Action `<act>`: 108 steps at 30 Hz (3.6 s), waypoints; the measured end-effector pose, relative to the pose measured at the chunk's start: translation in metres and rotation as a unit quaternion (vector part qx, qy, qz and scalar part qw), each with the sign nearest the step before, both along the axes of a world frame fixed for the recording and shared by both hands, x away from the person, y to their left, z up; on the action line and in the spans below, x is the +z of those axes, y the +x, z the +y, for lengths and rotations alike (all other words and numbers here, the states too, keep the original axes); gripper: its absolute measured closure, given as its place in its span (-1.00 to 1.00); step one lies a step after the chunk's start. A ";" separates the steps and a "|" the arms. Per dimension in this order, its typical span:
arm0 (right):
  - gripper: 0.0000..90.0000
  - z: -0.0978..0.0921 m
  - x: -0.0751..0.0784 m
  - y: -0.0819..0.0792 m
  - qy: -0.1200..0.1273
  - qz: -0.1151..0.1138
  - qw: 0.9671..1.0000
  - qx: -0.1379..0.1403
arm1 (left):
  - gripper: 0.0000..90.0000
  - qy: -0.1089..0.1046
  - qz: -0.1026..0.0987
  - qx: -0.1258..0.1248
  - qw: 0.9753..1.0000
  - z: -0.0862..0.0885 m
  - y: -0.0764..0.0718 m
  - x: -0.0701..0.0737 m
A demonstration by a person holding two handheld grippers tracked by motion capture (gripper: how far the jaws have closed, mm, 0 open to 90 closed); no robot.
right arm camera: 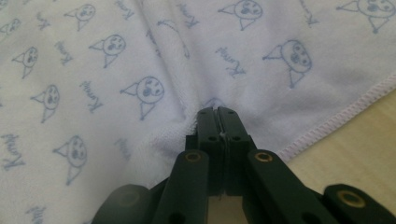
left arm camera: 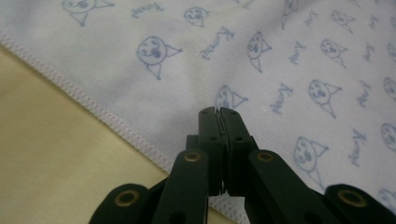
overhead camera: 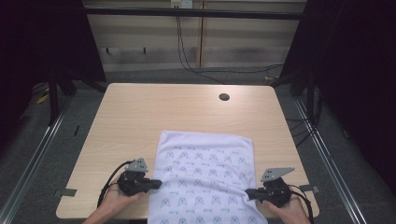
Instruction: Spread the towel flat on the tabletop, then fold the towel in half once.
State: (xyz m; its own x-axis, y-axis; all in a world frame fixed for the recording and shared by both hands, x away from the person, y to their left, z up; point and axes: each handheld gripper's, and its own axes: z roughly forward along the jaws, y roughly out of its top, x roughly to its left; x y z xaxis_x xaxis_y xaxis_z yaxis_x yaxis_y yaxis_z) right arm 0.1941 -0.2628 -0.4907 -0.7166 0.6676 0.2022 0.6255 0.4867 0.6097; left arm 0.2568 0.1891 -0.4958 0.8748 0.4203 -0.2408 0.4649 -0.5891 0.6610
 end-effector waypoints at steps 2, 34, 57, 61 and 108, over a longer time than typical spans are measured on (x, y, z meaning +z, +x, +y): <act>0.97 0.002 0.001 -0.003 0.001 -0.001 1.000 0.009 | 0.97 0.009 -0.005 -0.001 1.000 0.000 -0.013 0.002; 0.37 -0.027 0.017 0.169 0.060 -0.091 0.984 -0.140 | 0.46 -0.093 -0.032 0.176 0.980 0.024 0.133 0.015; 0.81 0.002 -0.013 0.170 -0.012 -0.083 0.991 -0.104 | 0.33 -0.037 -0.017 0.131 0.991 -0.001 0.134 -0.010; 0.92 0.002 -0.013 0.168 0.009 -0.063 0.993 -0.100 | 0.89 -0.029 -0.017 0.114 0.993 -0.005 0.129 -0.010; 0.96 -0.040 0.087 0.034 0.132 -0.133 0.981 -0.049 | 0.93 -0.162 -0.074 0.021 0.984 0.006 0.029 0.072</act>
State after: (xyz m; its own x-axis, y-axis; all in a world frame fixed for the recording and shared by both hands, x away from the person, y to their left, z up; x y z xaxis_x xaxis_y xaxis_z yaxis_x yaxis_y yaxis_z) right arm 0.2279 -0.3030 -0.4038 -0.7020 0.6859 0.1916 0.4626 0.2346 0.8550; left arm 0.2860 0.1956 -0.4236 0.8940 0.3787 -0.2396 0.3693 -0.3196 0.8726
